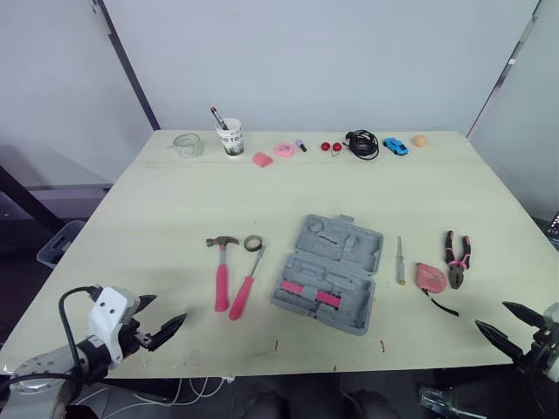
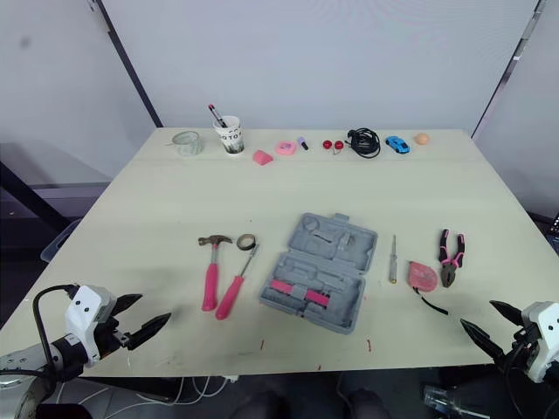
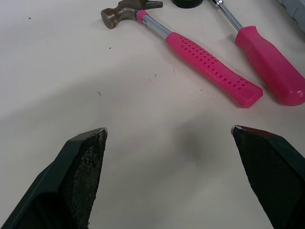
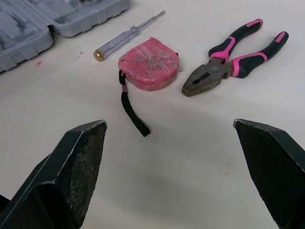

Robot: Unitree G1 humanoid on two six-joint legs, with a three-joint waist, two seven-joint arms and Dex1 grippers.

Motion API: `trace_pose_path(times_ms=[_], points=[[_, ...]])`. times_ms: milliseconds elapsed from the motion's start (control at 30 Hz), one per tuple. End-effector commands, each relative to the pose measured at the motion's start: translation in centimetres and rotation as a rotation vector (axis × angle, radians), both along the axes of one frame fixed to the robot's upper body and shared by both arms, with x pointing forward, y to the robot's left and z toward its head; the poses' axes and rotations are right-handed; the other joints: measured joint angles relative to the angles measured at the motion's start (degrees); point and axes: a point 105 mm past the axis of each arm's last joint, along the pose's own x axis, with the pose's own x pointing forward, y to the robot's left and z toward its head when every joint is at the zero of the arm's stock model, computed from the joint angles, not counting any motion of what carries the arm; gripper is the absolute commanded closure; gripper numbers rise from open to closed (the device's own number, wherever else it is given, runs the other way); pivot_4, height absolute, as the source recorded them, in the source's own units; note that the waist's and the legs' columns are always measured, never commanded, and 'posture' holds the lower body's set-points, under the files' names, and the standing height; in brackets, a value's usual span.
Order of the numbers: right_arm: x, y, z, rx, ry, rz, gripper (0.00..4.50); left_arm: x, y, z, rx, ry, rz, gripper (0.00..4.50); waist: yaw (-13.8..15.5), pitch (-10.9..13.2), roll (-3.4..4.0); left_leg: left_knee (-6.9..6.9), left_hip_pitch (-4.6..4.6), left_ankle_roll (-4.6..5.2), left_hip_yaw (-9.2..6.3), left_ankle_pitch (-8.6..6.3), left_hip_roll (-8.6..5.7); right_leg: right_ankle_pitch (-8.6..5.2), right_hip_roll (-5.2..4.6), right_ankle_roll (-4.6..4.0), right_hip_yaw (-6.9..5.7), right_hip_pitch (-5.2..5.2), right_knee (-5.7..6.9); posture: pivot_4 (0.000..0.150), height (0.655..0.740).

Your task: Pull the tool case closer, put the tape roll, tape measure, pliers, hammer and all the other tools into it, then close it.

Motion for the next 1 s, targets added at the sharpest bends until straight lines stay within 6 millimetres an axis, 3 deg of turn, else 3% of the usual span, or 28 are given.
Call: trace_pose_path(times_ms=[33, 567, 733, 1000], points=[[0.3, -0.3, 0.9, -0.03, -0.039, 0.001, 0.0, 0.0, 0.2, 0.2, 0.009, -0.017, -0.011, 0.06, 0.0, 0.0, 0.0, 0.0, 0.0, 0.0, 0.0, 0.0, 0.0, 0.0, 0.0, 0.0, 0.0, 0.0, 0.0, 0.15, 0.74], [0.4, -1.5, -0.2, -0.046, -0.034, 0.012, 0.0, 0.8, 1.0, 0.3, 0.003, -0.051, 0.001, 0.06, 0.0, 0.0, -0.04, 0.0, 0.01, 0.01, 0.02, 0.0, -0.01, 0.01, 0.07, 0.0, -0.04, 0.01, -0.01, 0.15, 0.74], [1.0, -0.3, 0.5, -0.05, -0.086, 0.062, 0.0, 2.1, 0.8, 0.9, 0.026, -0.064, -0.034, 0.06, 0.0, 0.0, -0.04, 0.01, 0.02, 0.01, 0.03, 0.01, -0.02, 0.01, 0.34, 0.01, -0.04, 0.02, 0.01, 0.15, 0.74], [2.7, 3.2, 2.7, -0.019, -0.131, 0.146, 0.0, 6.3, -1.9, 4.2, 0.027, -0.171, -0.2, 0.06, 0.1, 0.0, -0.06, 0.04, 0.04, 0.01, 0.05, 0.01, -0.01, 0.03, 0.4, 0.01, -0.01, 0.03, 0.09, 0.15, 0.74]])
